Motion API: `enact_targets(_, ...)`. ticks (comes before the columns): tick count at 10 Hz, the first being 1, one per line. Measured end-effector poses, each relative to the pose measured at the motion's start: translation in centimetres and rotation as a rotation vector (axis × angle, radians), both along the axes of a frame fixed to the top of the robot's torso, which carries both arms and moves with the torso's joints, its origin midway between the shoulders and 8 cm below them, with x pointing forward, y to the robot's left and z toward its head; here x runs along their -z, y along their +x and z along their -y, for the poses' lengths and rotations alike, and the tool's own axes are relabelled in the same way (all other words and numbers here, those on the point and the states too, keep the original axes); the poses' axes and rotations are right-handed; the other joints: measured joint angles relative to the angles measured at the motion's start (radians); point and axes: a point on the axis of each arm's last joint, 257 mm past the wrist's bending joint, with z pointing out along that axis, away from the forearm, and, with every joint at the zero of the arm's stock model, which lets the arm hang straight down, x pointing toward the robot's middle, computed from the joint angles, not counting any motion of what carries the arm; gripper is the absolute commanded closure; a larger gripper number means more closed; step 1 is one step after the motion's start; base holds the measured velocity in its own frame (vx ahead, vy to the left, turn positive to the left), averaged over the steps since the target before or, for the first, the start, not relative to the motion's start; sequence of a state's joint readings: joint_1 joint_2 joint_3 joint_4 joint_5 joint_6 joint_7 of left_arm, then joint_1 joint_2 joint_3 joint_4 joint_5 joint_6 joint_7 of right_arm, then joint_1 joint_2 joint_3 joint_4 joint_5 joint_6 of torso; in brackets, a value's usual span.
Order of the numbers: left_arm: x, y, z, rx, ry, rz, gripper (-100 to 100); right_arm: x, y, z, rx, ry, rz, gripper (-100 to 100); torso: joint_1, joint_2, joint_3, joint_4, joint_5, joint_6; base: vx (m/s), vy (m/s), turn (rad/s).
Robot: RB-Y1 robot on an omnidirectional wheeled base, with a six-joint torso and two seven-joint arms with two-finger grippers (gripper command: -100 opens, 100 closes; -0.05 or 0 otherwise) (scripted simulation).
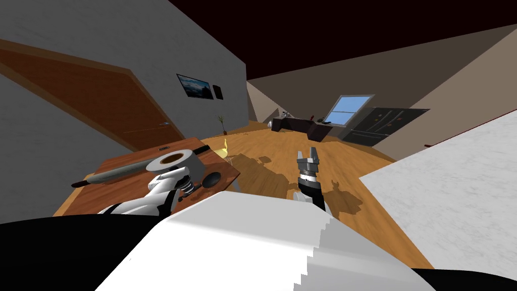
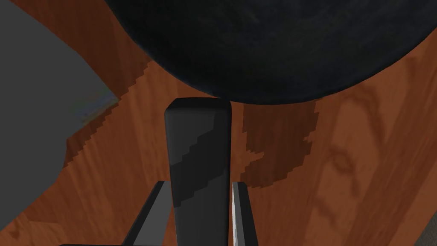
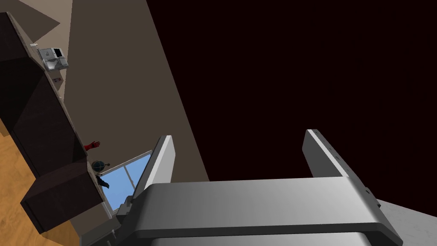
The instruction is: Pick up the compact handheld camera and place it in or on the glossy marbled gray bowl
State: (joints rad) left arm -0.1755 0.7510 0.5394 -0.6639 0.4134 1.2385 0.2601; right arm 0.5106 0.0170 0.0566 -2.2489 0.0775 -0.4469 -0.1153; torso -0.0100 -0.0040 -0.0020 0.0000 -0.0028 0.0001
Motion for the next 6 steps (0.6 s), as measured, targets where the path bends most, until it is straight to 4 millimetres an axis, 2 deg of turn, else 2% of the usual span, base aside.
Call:
enact_targets(2,-1.2,0.6,-1.1,-0.003,0.018,0.008,100,0.0,0.0,0.0,0.000,0.000,0.000,0,0.001,-0.001,0.000,0.000,0.000,0.001,0.088,-0.140,-0.058)
enact_targets(4,-2.9,1.6,-2.3,-0.009,0.041,0.020,100,0.0,0.0,0.0,0.000,0.000,0.000,0,-0.003,-0.005,-0.002,0.000,0.000,0.002,0.093,-0.194,-0.047)
enact_targets(6,-4.6,2.2,-3.6,-0.013,0.066,0.034,100,0.0,0.0,0.0,0.000,0.000,0.000,0,-0.003,-0.001,0.000,0.000,-0.001,0.001,0.055,-0.141,-0.017)
